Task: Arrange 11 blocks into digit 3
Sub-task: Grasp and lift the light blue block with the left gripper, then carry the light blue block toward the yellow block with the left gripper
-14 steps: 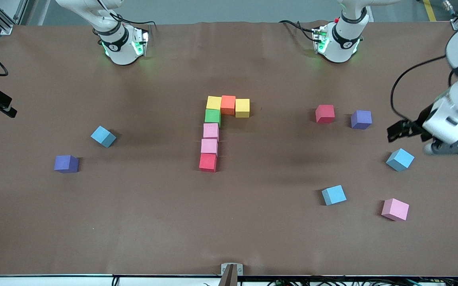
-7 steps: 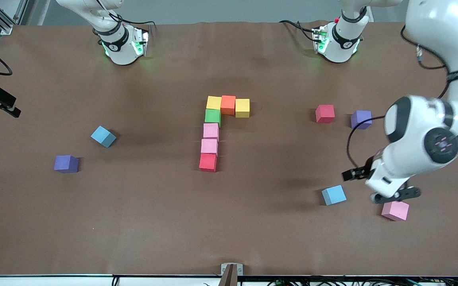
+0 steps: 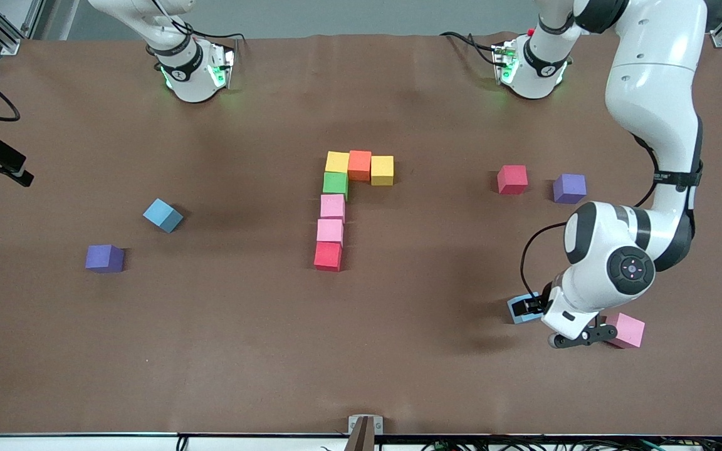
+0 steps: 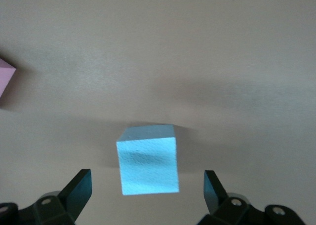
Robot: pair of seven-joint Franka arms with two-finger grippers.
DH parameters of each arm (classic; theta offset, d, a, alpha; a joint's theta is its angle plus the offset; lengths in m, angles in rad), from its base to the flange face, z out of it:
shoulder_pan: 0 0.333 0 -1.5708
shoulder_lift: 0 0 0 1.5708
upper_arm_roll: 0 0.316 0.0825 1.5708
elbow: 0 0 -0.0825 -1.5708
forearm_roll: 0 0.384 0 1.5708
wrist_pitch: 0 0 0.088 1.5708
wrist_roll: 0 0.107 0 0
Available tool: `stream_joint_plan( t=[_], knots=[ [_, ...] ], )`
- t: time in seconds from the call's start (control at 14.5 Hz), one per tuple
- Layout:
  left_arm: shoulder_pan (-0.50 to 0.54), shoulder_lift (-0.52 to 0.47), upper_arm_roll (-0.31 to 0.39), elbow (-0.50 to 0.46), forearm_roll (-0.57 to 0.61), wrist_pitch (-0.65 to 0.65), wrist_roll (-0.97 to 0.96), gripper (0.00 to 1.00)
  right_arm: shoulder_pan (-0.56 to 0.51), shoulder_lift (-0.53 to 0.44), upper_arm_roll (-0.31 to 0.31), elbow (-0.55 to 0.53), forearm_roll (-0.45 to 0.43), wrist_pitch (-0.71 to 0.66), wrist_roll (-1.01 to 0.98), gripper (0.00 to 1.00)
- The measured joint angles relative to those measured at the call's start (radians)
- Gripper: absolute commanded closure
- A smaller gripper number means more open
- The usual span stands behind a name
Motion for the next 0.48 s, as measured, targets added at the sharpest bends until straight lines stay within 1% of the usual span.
stream_joint_plan(
  t=[0.21, 0.48],
  knots=[
    [-0.001, 0.019, 0.000, 0.001, 0.013, 0.006, -0.083, 0.00, -0.002, 0.000, -0.001, 0.001, -0.002, -0.007, 0.000, 0.00],
    [-0.004, 0.072, 0.000, 0.002, 0.018, 0.067, -0.125, 0.00, -0.002, 0.000, -0.001, 0.003, -0.005, -0.008, 0.000, 0.00]
  ],
)
